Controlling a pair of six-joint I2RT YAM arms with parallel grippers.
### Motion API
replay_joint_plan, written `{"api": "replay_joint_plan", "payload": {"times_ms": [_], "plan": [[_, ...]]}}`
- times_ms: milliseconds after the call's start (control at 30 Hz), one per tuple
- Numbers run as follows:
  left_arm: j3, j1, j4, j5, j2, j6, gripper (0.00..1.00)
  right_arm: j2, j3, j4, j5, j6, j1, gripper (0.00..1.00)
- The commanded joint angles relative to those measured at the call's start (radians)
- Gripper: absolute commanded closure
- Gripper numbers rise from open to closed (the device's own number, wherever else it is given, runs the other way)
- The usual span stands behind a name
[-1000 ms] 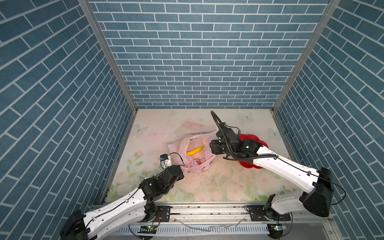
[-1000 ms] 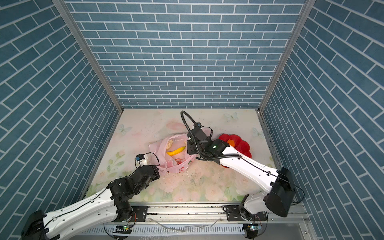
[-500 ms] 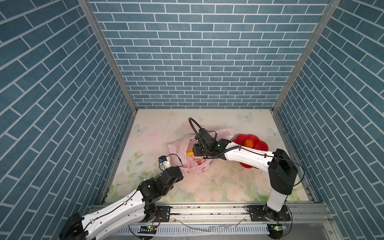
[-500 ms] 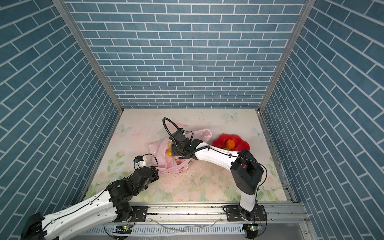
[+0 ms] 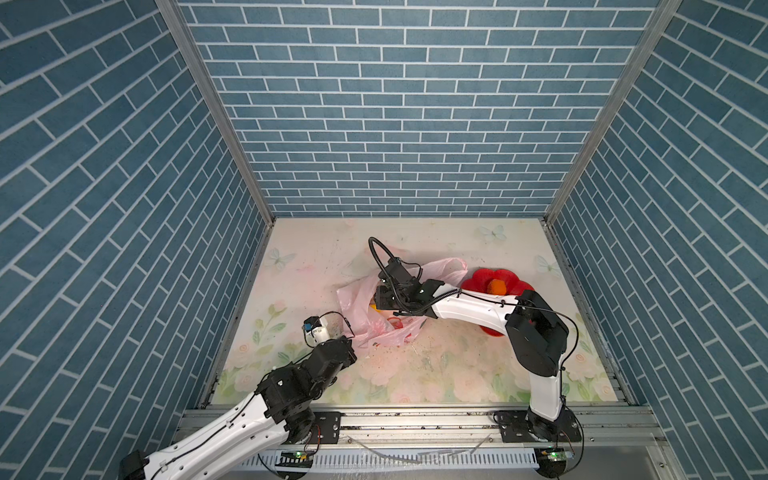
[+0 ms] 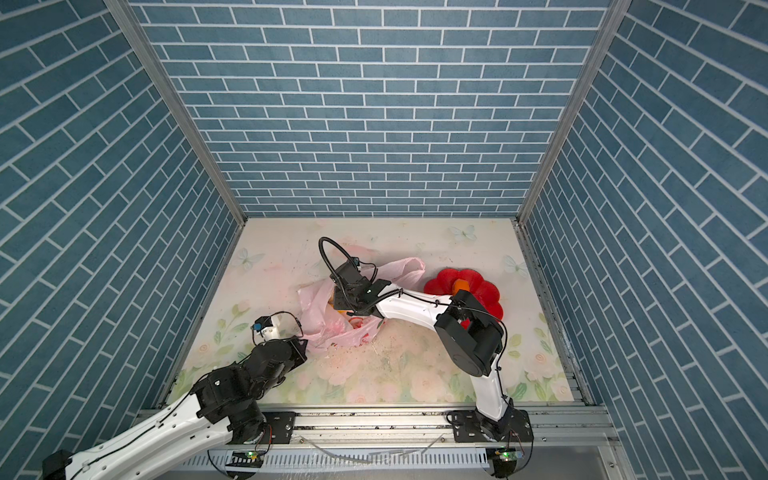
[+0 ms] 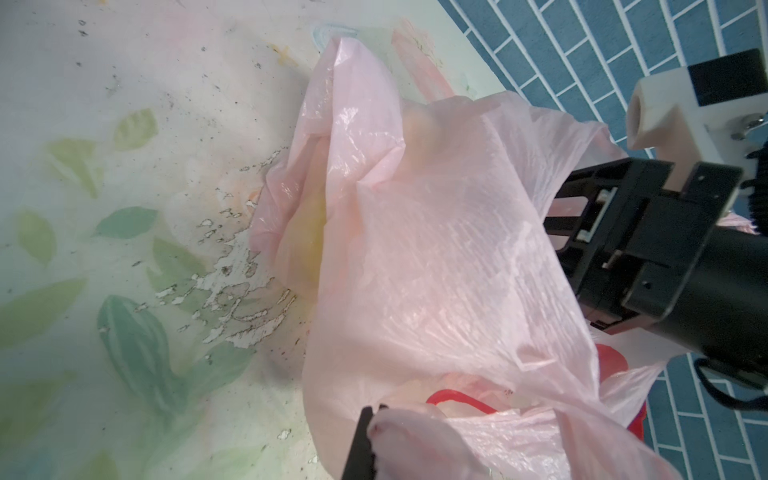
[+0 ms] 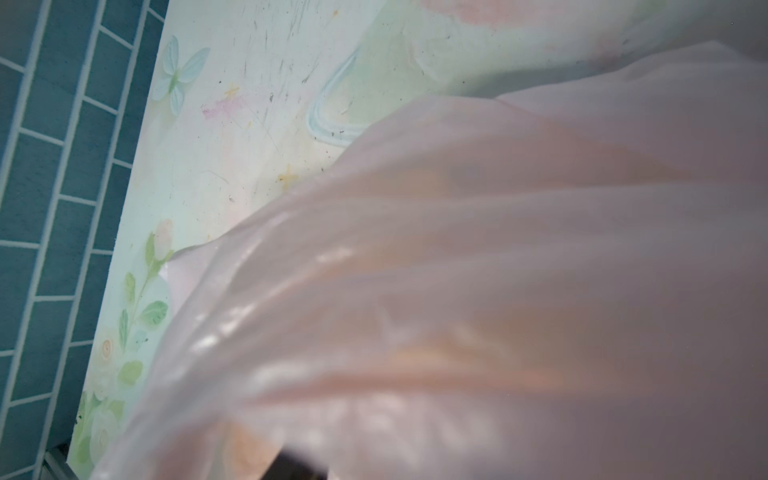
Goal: Take the fake fruits out of the plastic bag
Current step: 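Move the open right gripper back into the pink bag toward the banana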
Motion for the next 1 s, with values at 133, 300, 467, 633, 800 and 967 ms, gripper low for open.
{"api": "replay_joint_plan", "payload": {"times_ms": [133, 300, 467, 633, 800, 967], "plan": [[0.042, -0.005, -0.101, -0.028, -0.027, 0.0, 1.0, 0.063, 0.093, 0.032, -0.012, 0.044, 0.004, 0.46], [0.042, -0.005, -0.106, -0.018, -0.037, 0.015, 1.0, 0.087, 0.103, 0.063, -0.026, 0.062, 0.001, 0.43], [0.049, -0.004, -0.123, -0.009, -0.048, 0.029, 1.0, 0.115, 0.122, 0.073, -0.041, 0.077, 0.001, 0.33], [0.059, -0.004, -0.139, -0.01, -0.056, 0.039, 1.0, 0.137, 0.135, 0.077, -0.051, 0.092, -0.005, 0.3], [0.056, -0.003, -0.142, -0.007, -0.062, 0.04, 1.0, 0.15, 0.139, 0.075, -0.052, 0.096, -0.011, 0.28], [0.056, -0.003, -0.145, -0.002, -0.064, 0.04, 1.0, 0.162, 0.151, 0.059, -0.046, 0.092, -0.017, 0.27]]}}
